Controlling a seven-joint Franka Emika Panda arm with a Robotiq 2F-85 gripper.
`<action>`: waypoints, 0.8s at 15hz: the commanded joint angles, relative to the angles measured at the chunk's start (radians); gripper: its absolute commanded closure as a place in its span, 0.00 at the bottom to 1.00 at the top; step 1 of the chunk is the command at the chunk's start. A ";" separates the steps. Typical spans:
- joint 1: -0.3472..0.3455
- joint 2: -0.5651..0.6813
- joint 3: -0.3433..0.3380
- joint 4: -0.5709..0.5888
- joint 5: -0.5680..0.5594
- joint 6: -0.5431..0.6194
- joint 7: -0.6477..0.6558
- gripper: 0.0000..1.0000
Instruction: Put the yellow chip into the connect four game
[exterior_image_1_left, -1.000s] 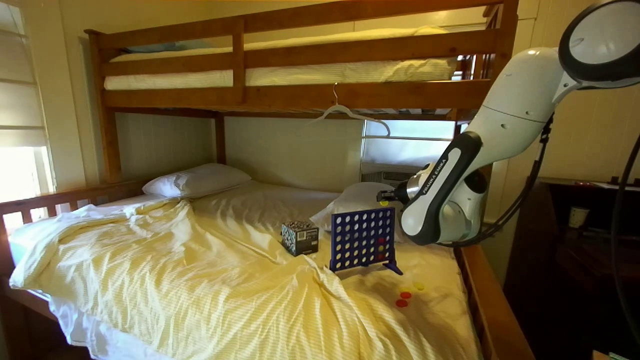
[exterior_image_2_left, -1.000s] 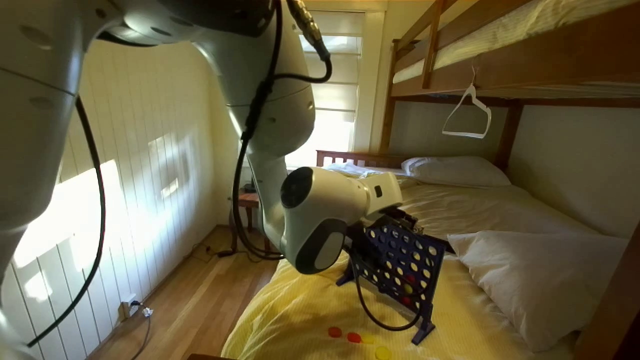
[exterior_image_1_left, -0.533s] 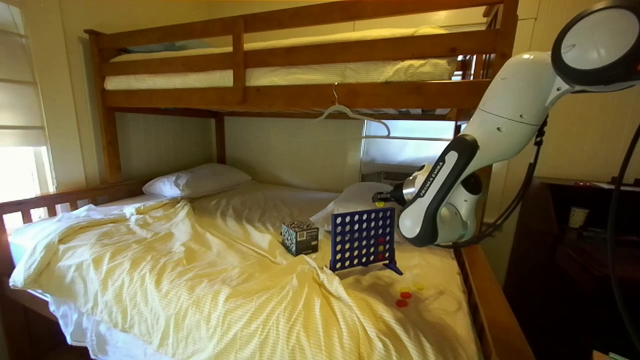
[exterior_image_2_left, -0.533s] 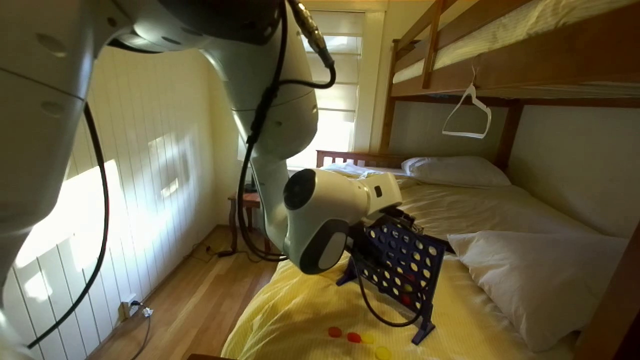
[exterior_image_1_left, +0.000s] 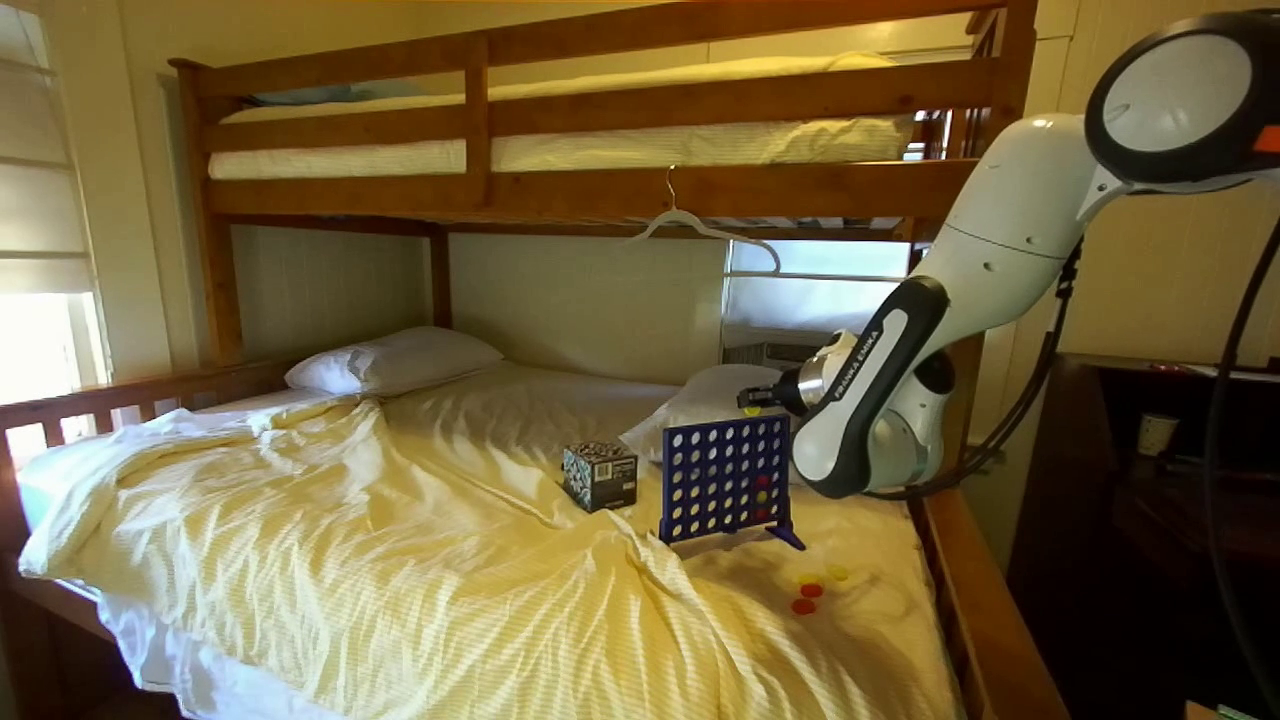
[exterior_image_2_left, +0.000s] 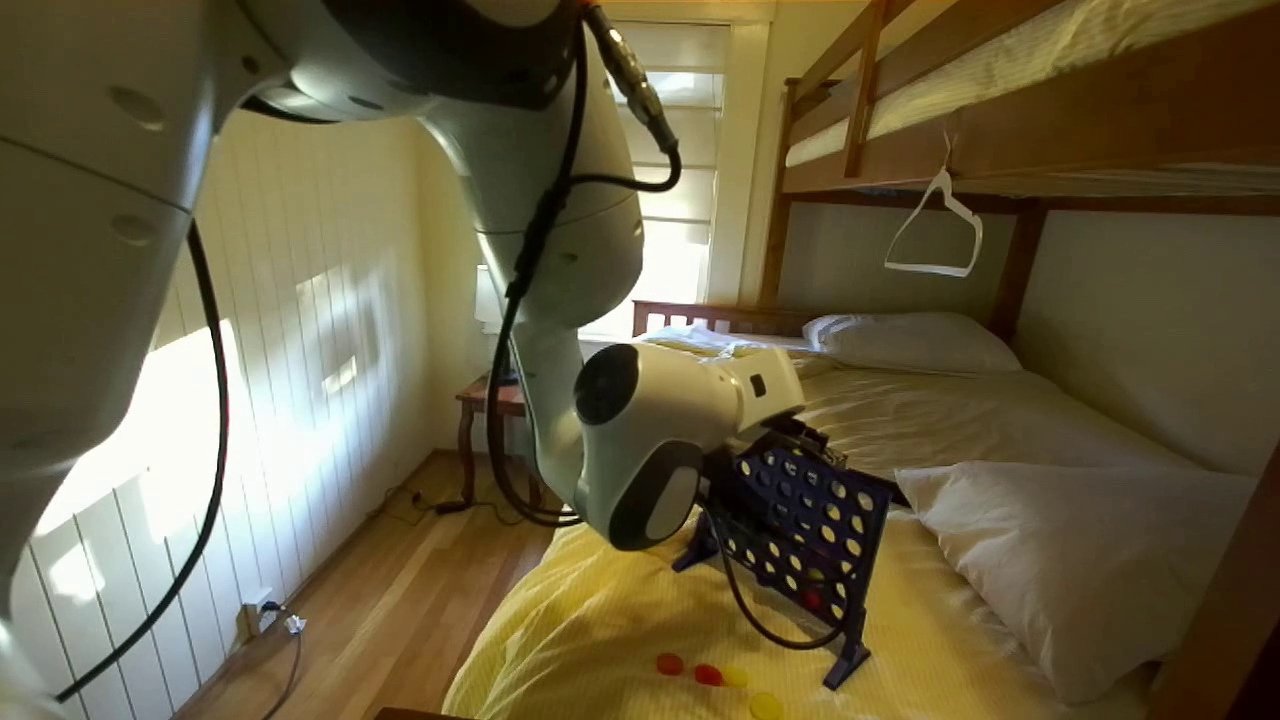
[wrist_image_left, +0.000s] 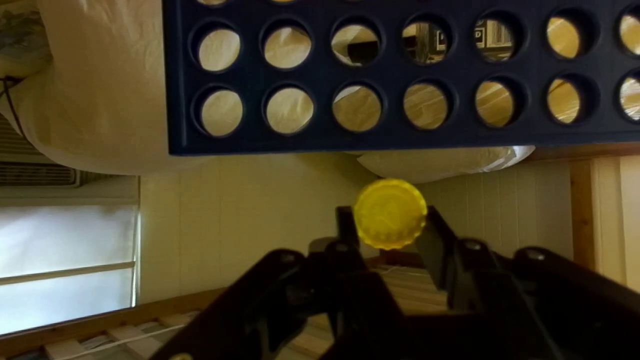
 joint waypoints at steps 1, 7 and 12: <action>-0.017 0.022 0.015 0.027 -0.031 0.001 -0.010 0.90; -0.015 0.042 0.020 0.047 -0.031 0.021 -0.010 0.90; -0.011 0.063 0.019 0.070 -0.022 0.026 -0.015 0.90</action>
